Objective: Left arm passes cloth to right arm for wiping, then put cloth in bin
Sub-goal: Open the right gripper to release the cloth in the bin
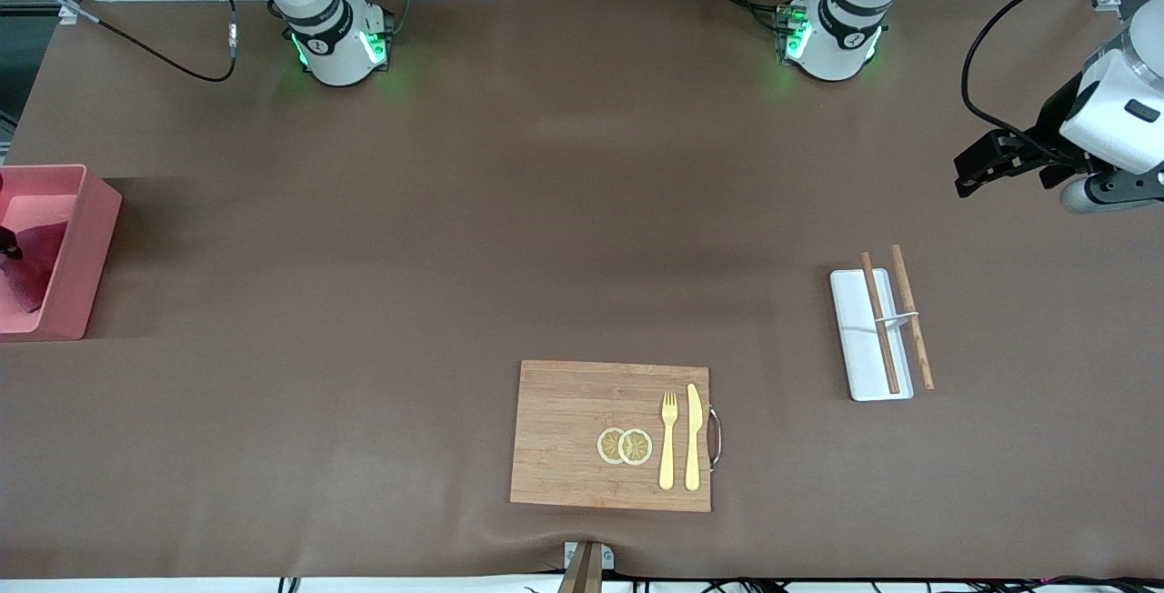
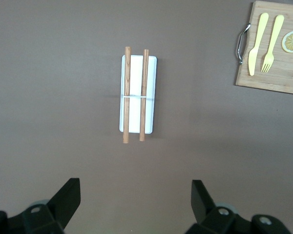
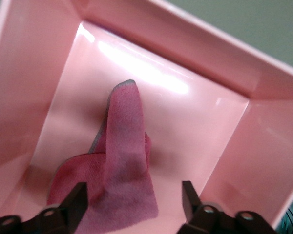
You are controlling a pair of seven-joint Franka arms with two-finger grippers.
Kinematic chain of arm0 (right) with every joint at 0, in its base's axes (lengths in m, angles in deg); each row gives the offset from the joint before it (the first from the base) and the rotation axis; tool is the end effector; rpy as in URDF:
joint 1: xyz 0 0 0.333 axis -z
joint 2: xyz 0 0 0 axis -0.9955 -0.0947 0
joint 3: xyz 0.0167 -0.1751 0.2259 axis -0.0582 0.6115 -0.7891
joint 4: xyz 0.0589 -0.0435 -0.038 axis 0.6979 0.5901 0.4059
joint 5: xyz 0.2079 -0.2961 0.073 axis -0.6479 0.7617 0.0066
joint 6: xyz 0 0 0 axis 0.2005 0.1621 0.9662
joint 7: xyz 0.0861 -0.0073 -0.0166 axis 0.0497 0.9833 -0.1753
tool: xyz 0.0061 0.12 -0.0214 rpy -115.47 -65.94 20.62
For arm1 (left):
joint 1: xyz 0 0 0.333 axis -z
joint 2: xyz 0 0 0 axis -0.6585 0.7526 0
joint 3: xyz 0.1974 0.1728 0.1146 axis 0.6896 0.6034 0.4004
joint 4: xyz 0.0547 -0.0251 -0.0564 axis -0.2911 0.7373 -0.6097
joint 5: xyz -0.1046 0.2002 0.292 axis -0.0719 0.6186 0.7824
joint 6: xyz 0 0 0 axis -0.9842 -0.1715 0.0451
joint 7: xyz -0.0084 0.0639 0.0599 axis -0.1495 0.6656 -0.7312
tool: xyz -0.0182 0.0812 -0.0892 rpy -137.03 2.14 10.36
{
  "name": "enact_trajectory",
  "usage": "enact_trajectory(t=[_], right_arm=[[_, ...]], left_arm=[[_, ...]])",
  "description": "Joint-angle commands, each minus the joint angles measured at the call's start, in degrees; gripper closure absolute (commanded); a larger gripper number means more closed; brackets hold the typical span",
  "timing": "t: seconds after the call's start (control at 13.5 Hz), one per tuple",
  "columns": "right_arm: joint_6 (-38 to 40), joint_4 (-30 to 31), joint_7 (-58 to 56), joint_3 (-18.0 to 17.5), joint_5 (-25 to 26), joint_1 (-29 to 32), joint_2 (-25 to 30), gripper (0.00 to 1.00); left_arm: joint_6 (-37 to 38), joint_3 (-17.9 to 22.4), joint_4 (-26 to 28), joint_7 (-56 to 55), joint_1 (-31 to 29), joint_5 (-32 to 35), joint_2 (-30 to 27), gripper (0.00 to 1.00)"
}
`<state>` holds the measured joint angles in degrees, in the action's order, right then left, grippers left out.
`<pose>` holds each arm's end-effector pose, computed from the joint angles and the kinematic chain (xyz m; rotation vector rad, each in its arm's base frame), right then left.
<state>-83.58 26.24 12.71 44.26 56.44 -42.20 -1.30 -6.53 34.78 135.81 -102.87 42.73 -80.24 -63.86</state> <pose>0.4783 -0.4815 0.2431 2.9741 0.6597 -0.0991 0.5347 -0.0734 0.5892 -3.1071 -0.1393 -0.0104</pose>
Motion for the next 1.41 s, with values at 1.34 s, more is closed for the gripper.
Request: enact_trajectory(t=[1.34], right_arm=[[41.8, -1.1, 40.3, -2.8, -7.7, -28.1, 24.2, 0.0]], left_arm=[[-0.8, -0.1, 1.8, 1.0, 0.0, -0.6, -1.9, 0.0]])
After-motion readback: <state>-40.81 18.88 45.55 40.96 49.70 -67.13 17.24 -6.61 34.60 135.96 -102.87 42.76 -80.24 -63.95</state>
